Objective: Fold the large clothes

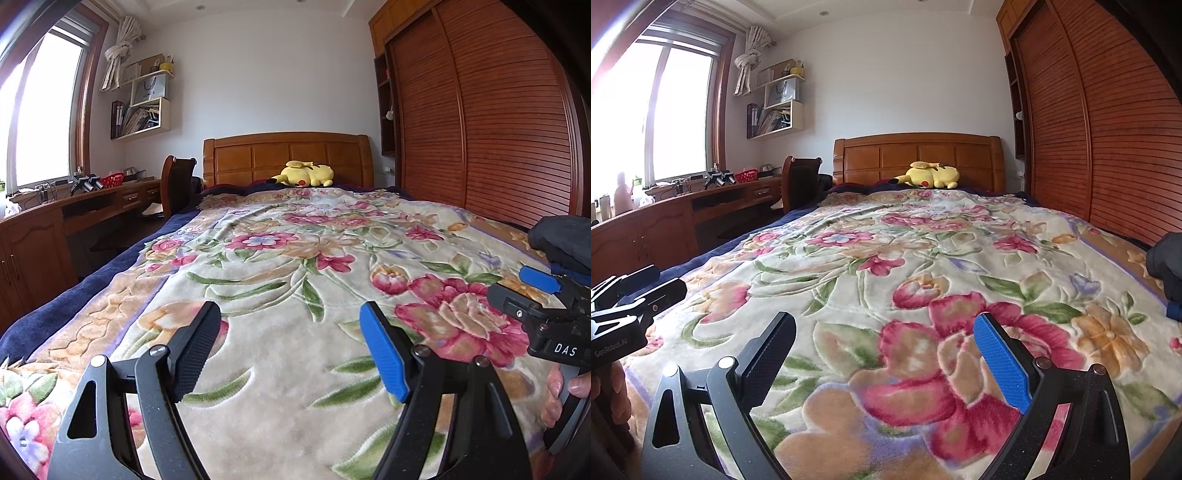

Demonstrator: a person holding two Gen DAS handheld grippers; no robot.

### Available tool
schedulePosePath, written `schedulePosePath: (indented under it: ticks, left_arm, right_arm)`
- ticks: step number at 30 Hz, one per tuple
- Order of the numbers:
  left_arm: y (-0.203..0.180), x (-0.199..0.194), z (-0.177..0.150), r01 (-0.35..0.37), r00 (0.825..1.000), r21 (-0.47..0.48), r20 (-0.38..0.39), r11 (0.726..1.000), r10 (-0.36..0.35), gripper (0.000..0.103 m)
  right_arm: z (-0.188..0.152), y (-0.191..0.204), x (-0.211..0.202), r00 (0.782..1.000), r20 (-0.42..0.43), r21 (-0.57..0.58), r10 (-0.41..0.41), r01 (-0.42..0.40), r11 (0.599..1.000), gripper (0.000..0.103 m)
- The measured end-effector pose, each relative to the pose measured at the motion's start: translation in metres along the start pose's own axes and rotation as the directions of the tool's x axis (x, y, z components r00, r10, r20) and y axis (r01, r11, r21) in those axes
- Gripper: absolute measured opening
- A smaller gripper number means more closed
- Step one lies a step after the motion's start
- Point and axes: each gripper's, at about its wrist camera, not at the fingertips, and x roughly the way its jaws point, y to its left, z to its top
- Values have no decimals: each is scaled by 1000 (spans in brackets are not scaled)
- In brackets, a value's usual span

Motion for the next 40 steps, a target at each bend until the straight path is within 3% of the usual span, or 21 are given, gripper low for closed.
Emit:
schedulePosePath:
  ticks: [40]
  left_arm:
    - [3,-3,2,-3,1000,-11,7,1000,3,78]
  right_arm:
    - [-1,-6,-4,1000,21,9,-2,2,1000,98]
